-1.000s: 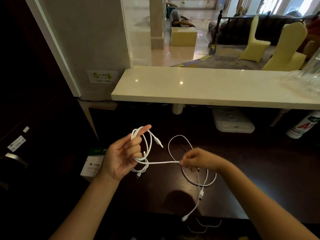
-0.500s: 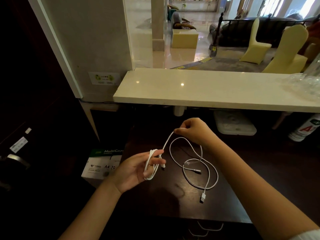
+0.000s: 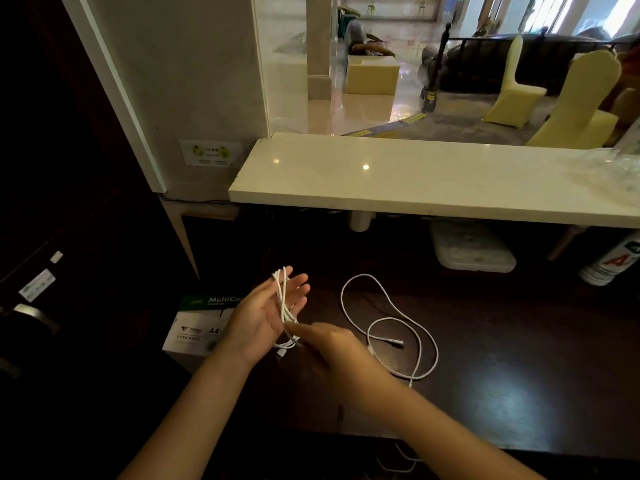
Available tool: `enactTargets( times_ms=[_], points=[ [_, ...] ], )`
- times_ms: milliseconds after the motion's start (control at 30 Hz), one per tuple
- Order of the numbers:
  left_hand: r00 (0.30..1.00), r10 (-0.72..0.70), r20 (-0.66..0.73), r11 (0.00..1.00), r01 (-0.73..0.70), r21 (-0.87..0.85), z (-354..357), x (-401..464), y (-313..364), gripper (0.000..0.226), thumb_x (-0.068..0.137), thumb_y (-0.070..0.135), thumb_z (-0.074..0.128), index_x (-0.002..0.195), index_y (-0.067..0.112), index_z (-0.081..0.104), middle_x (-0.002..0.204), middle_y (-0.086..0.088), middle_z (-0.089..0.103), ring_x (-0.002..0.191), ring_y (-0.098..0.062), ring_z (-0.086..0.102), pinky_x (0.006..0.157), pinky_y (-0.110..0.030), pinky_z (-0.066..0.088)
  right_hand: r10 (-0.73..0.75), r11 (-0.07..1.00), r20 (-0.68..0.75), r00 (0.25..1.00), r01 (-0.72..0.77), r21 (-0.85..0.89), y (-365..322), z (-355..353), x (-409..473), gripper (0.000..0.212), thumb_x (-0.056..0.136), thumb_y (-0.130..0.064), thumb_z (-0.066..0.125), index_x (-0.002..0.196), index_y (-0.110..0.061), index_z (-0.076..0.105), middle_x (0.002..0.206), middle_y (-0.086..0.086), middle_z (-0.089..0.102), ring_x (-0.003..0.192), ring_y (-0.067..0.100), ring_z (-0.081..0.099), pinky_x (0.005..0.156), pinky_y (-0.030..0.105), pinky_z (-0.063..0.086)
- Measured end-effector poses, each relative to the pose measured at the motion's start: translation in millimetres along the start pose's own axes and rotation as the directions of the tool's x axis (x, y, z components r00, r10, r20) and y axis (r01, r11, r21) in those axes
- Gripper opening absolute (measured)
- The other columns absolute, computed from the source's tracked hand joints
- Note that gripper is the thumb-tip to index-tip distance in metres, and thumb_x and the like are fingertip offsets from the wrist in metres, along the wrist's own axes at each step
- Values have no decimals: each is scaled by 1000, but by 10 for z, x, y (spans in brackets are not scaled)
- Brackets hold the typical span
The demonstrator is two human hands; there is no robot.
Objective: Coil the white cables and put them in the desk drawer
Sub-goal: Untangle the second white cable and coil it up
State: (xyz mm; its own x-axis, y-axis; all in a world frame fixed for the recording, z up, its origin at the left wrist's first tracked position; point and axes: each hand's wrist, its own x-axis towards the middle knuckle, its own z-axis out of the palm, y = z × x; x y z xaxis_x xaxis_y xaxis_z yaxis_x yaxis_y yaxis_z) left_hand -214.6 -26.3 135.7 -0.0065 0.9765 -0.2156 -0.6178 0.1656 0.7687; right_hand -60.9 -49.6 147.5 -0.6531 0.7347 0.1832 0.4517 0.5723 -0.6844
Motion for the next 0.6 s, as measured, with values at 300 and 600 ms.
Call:
enactTargets(
  times_ms=[300, 600],
  points=[
    [986, 46, 162, 960, 2, -282, -53, -84, 66, 60, 66, 17, 70, 122, 5, 56, 56, 7, 41, 40, -5, 37, 55, -19, 49, 86, 987, -97, 992, -98, -124, 606, 5, -119, 9, 83, -17, 61, 84, -12, 68, 79, 0, 52, 73, 12, 49, 64, 23, 36],
    [944, 34, 329, 965, 55, -257, -37, -232, -84, 44, 101, 16, 12, 144, 6, 11, 77, -7, 40, 69, -16, 35, 90, -32, 43, 606, 361, 265, 750, -556, 748, 564, -267, -24, 34, 94, -30, 46, 98, -4, 68, 85, 1, 73, 57, 10, 53, 59, 23, 37]
  ],
)
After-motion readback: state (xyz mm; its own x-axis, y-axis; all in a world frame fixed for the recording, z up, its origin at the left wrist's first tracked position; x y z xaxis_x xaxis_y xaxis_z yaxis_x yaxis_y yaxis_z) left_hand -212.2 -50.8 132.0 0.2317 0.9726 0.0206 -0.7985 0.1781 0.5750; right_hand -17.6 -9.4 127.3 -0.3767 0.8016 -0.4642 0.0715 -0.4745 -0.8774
